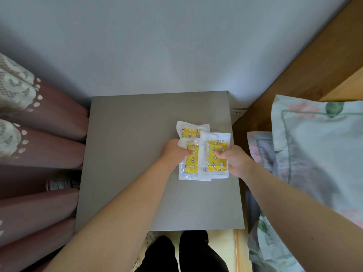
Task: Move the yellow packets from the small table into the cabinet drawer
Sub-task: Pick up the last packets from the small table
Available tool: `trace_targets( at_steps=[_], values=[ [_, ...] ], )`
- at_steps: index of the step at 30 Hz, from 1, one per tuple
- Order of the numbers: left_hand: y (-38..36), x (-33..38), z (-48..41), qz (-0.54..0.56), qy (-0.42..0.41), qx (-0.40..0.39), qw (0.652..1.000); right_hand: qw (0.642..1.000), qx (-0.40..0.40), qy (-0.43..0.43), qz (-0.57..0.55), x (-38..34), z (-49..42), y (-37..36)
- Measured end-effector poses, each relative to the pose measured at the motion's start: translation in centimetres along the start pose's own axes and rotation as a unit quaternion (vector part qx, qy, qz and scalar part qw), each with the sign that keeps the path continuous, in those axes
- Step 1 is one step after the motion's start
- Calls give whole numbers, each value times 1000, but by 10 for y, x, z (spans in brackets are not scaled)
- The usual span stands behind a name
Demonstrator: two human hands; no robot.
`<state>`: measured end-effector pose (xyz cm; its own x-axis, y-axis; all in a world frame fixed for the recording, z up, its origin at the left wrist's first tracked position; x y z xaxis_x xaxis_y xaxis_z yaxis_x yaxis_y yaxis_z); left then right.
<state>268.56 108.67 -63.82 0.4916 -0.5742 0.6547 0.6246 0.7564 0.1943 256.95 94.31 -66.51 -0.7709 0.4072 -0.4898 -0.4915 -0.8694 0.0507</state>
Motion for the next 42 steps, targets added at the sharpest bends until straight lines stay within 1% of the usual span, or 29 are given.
trace_targets(
  at_steps=[3, 6, 7, 9, 11, 12, 13, 15, 16, 19, 21, 25, 30, 34, 36, 40, 42],
  values=[
    [-3, 1, 6, 51, -23, -30, 998, 998, -47, 1, -47, 4, 0, 1],
    [-4, 3, 10, 97, -12, -55, 994, 995, -73, 8, -74, 2, 4, 0],
    [-3, 2, 10, 126, -2, -68, 990, 992, -94, 20, -82, 1, 7, -1],
    [-1, -1, 11, 197, 23, -107, 974, 979, -170, 55, -101, -1, 13, -7],
    [1, -5, 13, 247, 39, -151, 956, 957, -254, 74, -124, -2, 19, -15],
    [3, -8, 14, 264, 41, -166, 949, 947, -281, 79, -135, -2, 22, -17],
    [4, -11, 15, 281, 39, -172, 943, 943, -291, 81, -142, -1, 22, -19],
    [8, -19, 16, 319, 37, -164, 933, 947, -276, 71, -147, 1, 21, -22],
    [10, -23, 16, 335, 38, -155, 929, 954, -253, 60, -152, 2, 19, -23],
    [19, -33, 17, 352, 26, -110, 929, 974, -147, 26, -173, 6, 18, -20],
    [24, -37, 18, 347, 15, -77, 935, 981, -97, 6, -168, 9, 21, -16],
    [30, -44, 20, 336, 12, -25, 941, 986, -50, 7, -158, 5, 31, -16],
    [36, -50, 28, 329, 7, 13, 944, 991, -27, 0, -130, 8, 39, -23],
    [39, -52, 44, 318, 34, 1, 948, 995, 21, -13, -94, 13, 58, -28],
    [43, -53, 57, 306, 52, -6, 951, 996, 31, -14, -87, 16, 70, -31],
    [52, -58, 95, 308, 72, -27, 948, 993, 30, -10, -115, 31, 105, -41],
    [54, -64, 117, 298, 82, -37, 950, 990, 42, -5, -132, 45, 129, -48]
  ],
)
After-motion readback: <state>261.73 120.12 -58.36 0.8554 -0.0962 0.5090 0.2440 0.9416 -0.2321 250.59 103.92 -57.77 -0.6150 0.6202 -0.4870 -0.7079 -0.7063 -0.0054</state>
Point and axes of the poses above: each hand's wrist, its own z-axis away from the middle knuckle, its own y-axis out of the back of the hand, x = y × z, the point moved 4 cm from there along -z, towards the middle knuckle, and after that the axes turned 12 degrees about z, right-handed, at the moved point
